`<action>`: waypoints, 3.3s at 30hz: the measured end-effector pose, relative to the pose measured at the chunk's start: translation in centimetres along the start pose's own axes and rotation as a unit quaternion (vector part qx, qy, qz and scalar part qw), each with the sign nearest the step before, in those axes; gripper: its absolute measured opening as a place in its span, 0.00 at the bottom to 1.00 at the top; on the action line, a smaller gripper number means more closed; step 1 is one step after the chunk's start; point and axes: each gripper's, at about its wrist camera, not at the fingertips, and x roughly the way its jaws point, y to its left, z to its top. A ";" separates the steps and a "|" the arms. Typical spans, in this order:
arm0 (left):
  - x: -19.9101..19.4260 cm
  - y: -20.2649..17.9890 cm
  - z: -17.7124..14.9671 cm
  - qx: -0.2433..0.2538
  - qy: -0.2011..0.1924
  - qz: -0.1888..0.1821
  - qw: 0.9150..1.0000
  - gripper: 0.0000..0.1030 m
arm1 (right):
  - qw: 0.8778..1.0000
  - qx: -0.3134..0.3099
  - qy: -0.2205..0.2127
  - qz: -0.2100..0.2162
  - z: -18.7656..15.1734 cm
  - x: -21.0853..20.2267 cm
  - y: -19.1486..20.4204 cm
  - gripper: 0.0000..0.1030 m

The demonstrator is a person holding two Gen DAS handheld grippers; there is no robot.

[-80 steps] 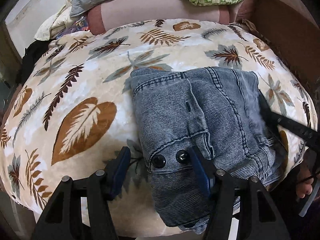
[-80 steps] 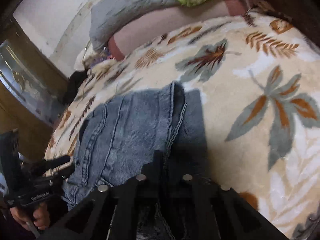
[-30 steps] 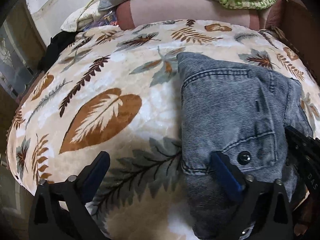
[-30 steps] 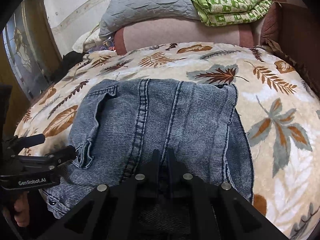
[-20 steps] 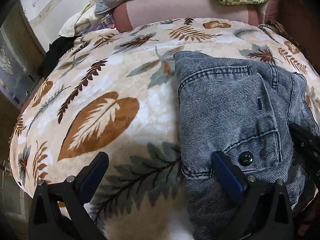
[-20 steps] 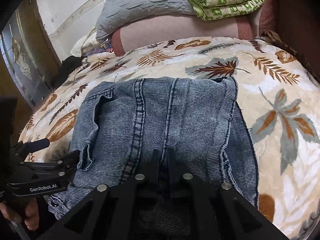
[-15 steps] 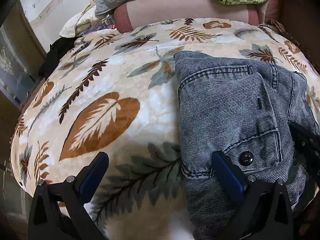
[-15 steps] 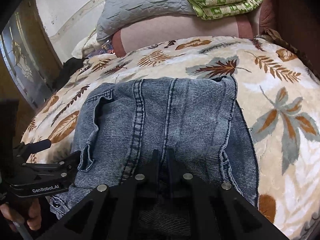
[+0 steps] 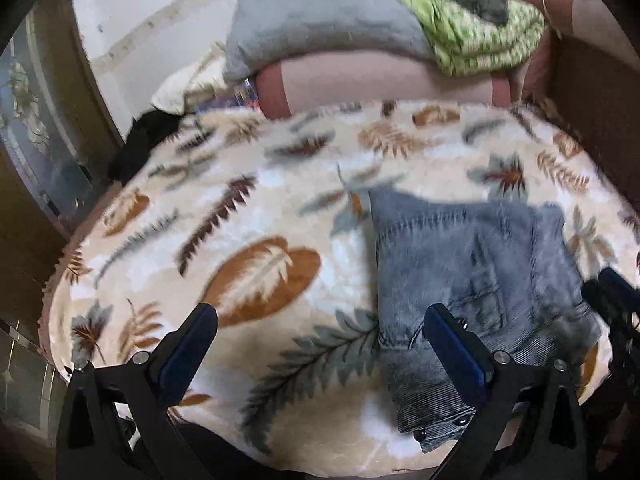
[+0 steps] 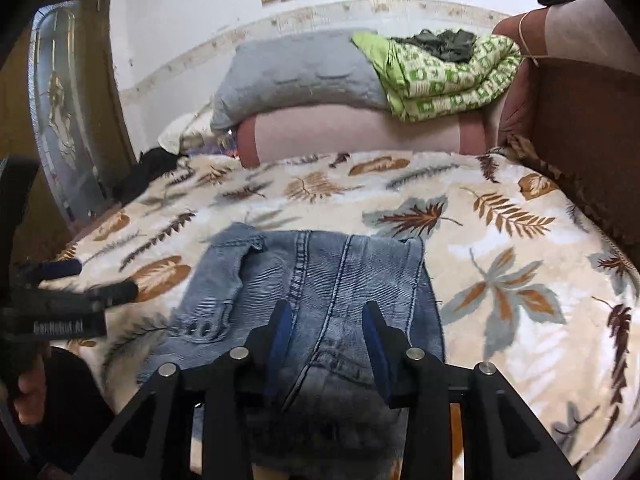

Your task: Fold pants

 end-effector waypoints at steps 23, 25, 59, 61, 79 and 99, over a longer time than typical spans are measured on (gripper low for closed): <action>-5.5 4.6 1.1 -0.046 -0.065 0.016 0.997 1.00 | 0.999 -0.010 0.005 -0.035 2.2 -4.5 2.4 0.59; -5.4 5.0 1.2 -0.050 -0.067 0.020 0.996 1.00 | 0.999 -0.010 0.006 -0.035 2.3 -4.5 2.6 0.59; -4.3 5.8 1.1 -0.053 -0.055 0.037 0.996 1.00 | 0.998 0.004 0.026 -0.052 2.2 -3.4 1.3 0.60; -4.3 5.8 1.0 -0.051 -0.055 0.036 0.997 1.00 | 0.998 0.007 0.028 -0.054 2.2 -3.4 1.1 0.60; -3.6 4.9 1.1 -0.034 -0.045 0.034 0.998 1.00 | 0.997 0.018 0.047 -0.064 2.1 -2.5 -0.2 0.61; 3.0 2.9 -2.0 -0.020 0.083 -0.047 0.995 1.00 | 0.987 0.092 0.117 -0.054 -0.3 0.8 -5.6 0.62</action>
